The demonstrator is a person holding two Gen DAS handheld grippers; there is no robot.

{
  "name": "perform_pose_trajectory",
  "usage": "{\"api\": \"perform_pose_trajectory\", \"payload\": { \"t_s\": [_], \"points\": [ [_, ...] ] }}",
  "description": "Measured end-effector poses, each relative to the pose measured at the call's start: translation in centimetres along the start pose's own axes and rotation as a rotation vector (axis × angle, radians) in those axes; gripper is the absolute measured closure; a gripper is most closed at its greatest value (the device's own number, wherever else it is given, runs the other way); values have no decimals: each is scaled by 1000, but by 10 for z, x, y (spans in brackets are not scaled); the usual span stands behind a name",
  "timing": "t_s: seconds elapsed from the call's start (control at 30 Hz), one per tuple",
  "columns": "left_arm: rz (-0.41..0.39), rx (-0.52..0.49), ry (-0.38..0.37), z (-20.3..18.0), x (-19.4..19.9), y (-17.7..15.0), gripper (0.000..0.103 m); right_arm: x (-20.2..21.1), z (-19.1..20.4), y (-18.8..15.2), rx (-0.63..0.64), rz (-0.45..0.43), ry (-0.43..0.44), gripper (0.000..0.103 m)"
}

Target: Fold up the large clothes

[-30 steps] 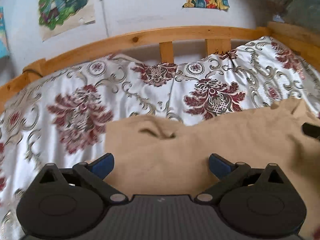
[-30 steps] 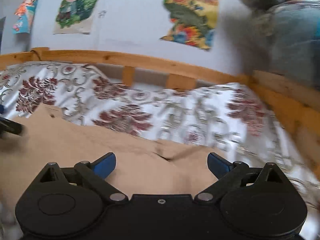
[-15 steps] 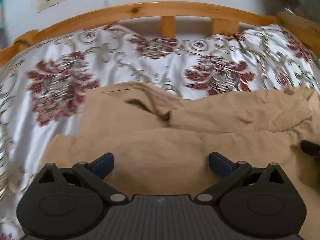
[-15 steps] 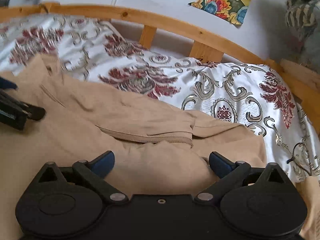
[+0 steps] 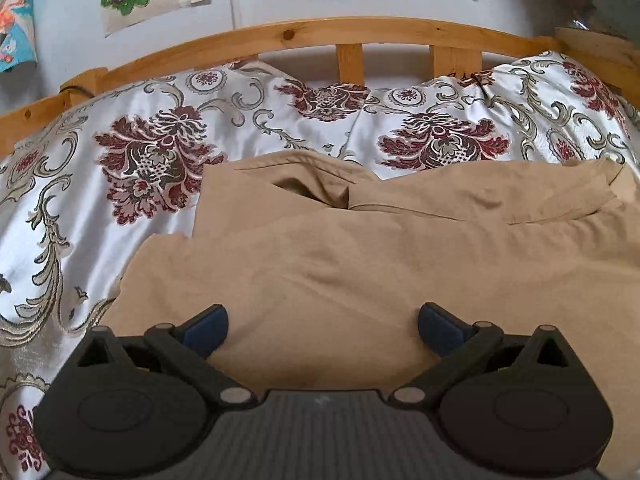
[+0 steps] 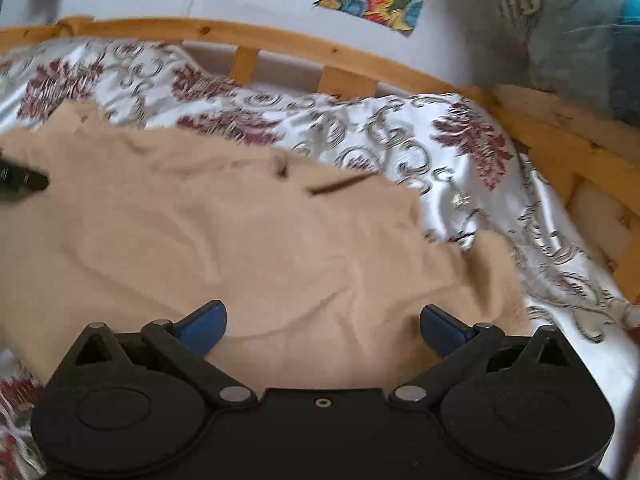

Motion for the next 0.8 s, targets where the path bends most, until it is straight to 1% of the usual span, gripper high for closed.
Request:
{"api": "perform_pose_trajectory", "payload": {
  "t_s": [0.17,0.27,0.37,0.47,0.53,0.6,0.7,0.77,0.8],
  "points": [
    [5,3,-1,1,2,0,0,-1,-1,-1,-20,0,13,1],
    [7,16,-5,6,6,0,0,8,0,3,-28,-4,8,1],
    [12,32,-3,12,17,-1,0,32,6,12,-29,-41,57,1],
    [13,49,5,18,36,-4,0,65,15,24,-30,-98,104,1],
    [13,58,-14,21,55,-9,0,88,17,31,-80,-104,147,1],
    [20,89,-43,26,74,-17,0,108,13,33,-185,-78,210,1],
    [44,149,-132,35,98,-34,0,125,-2,17,-408,16,290,1],
    [85,180,-207,39,106,-45,0,123,-10,1,-511,111,306,1],
    [108,197,-247,40,107,-50,0,120,-14,-8,-549,156,287,1]
  ]
}}
Point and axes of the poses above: each gripper's, at about its wrist camera, not at the fingertips, and x roughly against the way its jaws point, z to its left, y to its top, the point moved 3 cm from there along -x, roughly the way its jaws point, and after that the axes turned 9 degrees about z, right-handed, at the moved point
